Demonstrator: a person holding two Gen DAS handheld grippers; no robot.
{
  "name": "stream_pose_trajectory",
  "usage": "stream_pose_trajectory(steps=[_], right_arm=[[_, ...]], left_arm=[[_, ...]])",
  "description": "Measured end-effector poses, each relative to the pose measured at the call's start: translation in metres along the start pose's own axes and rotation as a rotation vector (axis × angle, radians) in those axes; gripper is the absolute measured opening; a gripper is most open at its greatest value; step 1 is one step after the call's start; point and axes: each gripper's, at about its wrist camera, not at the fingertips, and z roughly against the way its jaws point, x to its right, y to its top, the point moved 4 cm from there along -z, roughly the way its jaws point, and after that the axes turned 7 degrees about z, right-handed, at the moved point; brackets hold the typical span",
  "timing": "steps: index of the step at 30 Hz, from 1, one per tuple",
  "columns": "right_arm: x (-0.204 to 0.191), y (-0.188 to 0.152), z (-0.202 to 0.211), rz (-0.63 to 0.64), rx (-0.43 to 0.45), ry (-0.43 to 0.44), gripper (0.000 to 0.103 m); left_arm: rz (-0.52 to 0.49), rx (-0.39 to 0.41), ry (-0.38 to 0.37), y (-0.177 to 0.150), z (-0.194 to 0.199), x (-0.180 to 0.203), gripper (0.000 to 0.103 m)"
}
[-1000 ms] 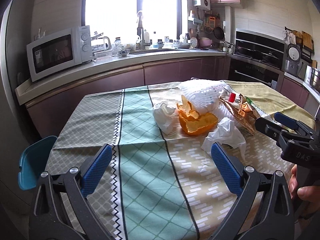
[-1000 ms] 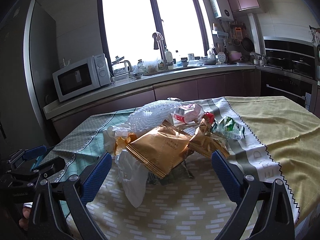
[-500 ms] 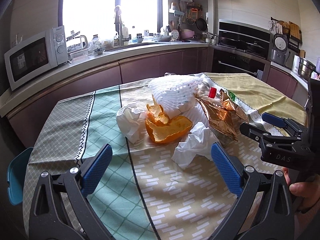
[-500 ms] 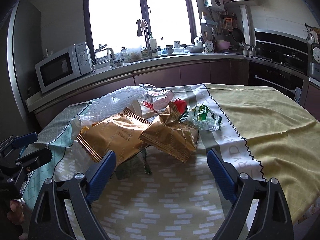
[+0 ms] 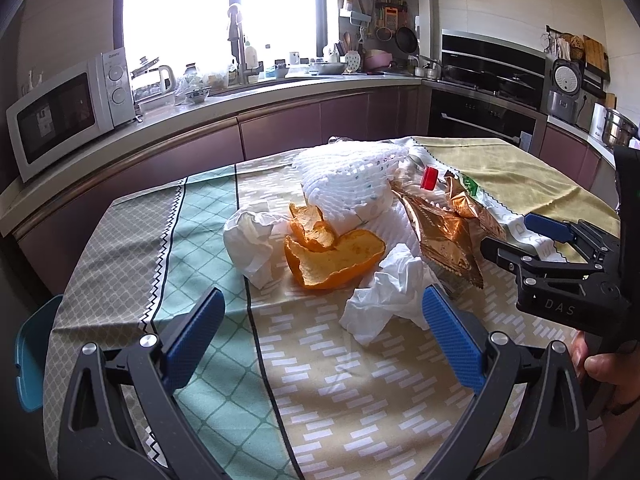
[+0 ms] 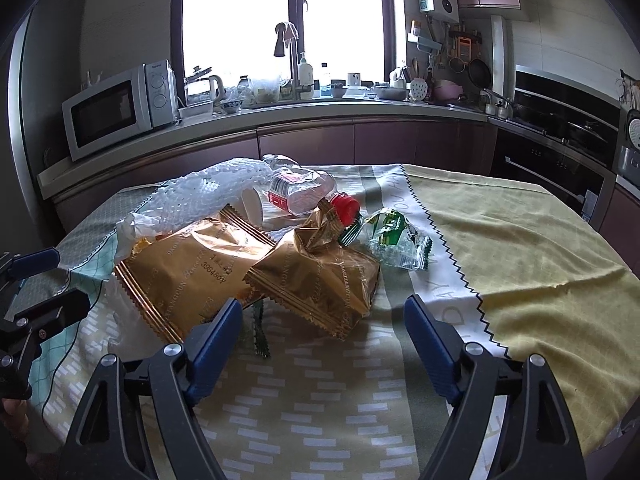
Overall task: Collect trash
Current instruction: 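Move both tools toward the trash pile on the table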
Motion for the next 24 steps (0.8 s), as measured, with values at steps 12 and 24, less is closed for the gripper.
stream_pose_trajectory(steps=[12, 24], right_arm=[[0.0009, 0.0047, -0.0050, 0.026, -0.011, 0.008, 0.058], [0.0068, 0.0081, -0.0013, 0.002, 0.008, 0.060, 0.015]], left_arm=[[0.001, -0.011, 0.002, 0.0002, -0.0049, 0.0005, 0.097], [-0.010, -0.002, -0.073, -0.0011, 0.0021, -0.0007, 0.097]])
